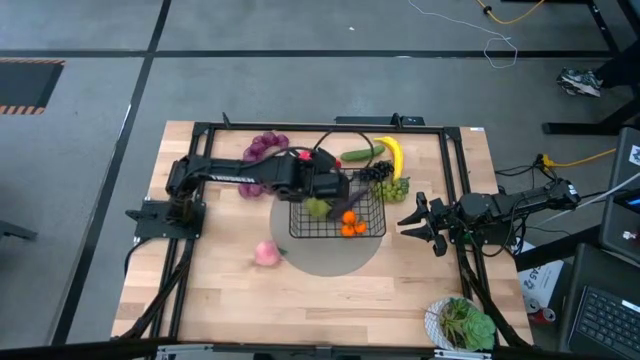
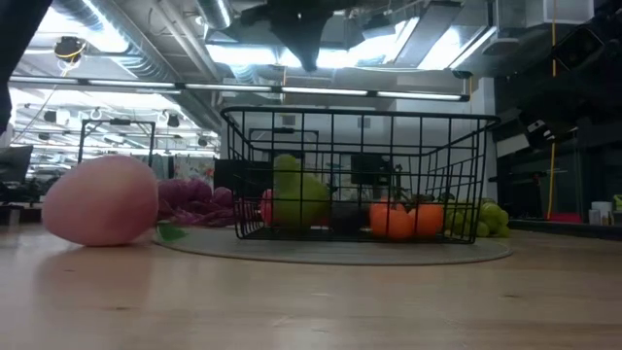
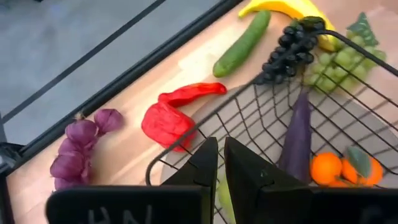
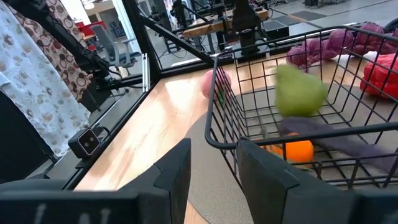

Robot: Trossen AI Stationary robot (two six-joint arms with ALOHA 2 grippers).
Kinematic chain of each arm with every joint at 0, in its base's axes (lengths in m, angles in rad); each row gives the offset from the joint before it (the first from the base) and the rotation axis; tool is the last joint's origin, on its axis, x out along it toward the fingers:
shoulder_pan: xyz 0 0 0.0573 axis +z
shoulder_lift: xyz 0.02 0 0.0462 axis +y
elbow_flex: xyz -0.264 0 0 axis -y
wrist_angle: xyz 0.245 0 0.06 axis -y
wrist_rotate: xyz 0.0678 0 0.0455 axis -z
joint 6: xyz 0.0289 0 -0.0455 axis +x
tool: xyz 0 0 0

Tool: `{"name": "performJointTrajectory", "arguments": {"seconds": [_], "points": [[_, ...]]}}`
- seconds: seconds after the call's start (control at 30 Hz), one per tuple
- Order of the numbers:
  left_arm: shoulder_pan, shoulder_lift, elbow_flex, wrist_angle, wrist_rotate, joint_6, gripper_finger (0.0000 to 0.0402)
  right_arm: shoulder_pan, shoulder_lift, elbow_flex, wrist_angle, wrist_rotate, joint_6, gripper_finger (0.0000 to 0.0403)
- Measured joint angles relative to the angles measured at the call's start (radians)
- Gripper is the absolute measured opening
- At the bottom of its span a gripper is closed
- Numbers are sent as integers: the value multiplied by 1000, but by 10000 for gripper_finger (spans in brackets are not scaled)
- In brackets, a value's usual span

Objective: Build produce basket
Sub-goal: Put the apricot into the wire basket

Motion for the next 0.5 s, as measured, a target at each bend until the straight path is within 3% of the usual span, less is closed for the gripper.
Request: {"name": "performJointTrajectory", "arguments": {"seconds": [0.5], "points": [[-96, 0, 0, -37, -15, -1, 40, 0, 0, 0, -1, -7, 2, 130]]}}
